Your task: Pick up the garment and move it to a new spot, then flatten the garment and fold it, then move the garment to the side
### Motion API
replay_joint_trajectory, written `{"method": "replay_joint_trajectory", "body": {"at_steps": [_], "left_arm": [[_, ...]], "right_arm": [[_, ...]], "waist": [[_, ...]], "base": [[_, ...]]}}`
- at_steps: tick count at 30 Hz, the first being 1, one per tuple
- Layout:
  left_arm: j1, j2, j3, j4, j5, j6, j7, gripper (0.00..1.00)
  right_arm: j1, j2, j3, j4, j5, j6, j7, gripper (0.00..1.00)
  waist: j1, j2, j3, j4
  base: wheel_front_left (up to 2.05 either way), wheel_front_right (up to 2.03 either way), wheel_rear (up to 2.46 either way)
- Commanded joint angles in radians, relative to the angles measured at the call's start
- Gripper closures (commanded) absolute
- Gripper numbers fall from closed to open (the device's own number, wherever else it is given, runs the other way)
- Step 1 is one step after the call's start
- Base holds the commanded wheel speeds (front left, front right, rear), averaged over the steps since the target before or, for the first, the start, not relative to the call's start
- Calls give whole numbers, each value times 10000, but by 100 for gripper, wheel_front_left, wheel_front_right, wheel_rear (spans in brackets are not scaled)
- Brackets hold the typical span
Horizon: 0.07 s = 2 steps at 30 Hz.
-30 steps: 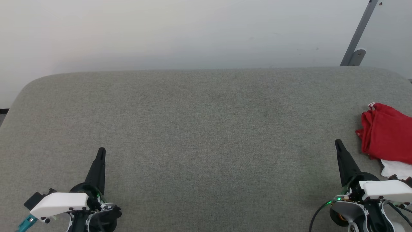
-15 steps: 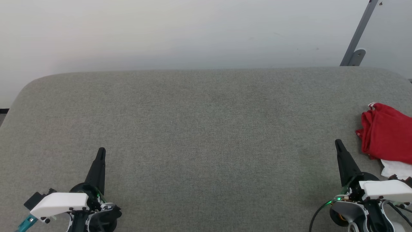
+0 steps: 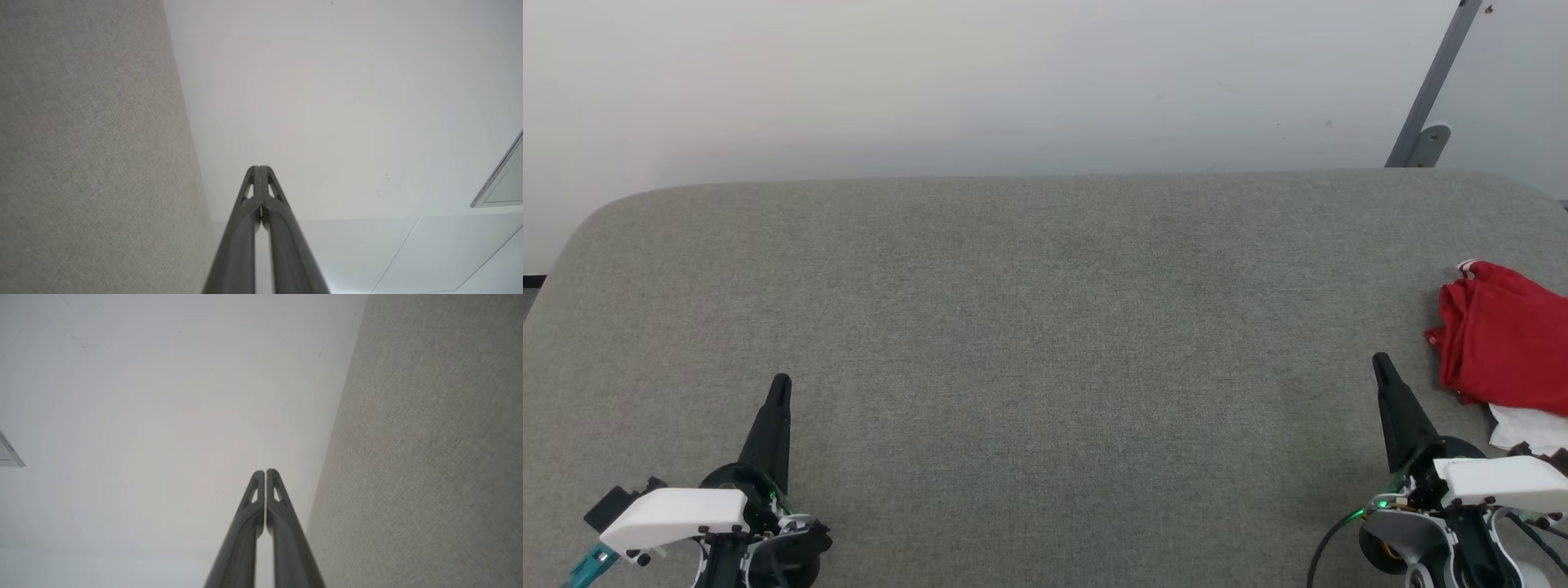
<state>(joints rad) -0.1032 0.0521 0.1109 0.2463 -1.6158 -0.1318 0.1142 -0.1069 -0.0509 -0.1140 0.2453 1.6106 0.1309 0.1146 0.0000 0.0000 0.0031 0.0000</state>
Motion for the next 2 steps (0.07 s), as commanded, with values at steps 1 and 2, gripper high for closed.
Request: {"method": "replay_joint_trajectory", "body": {"at_steps": [1,2], "left_arm": [[-123,-18,26,0,28,21,6,100],[-123,-18,26,0,29,21,7,100]], "right_arm": [[-48,14,4,20,41,-3,13,100],[-48,14,7,20,41,-3,13,100]], "waist": [[0,0,0,0],[0,0,0,0]], "base": [[0,0,0],[0,0,0]]}}
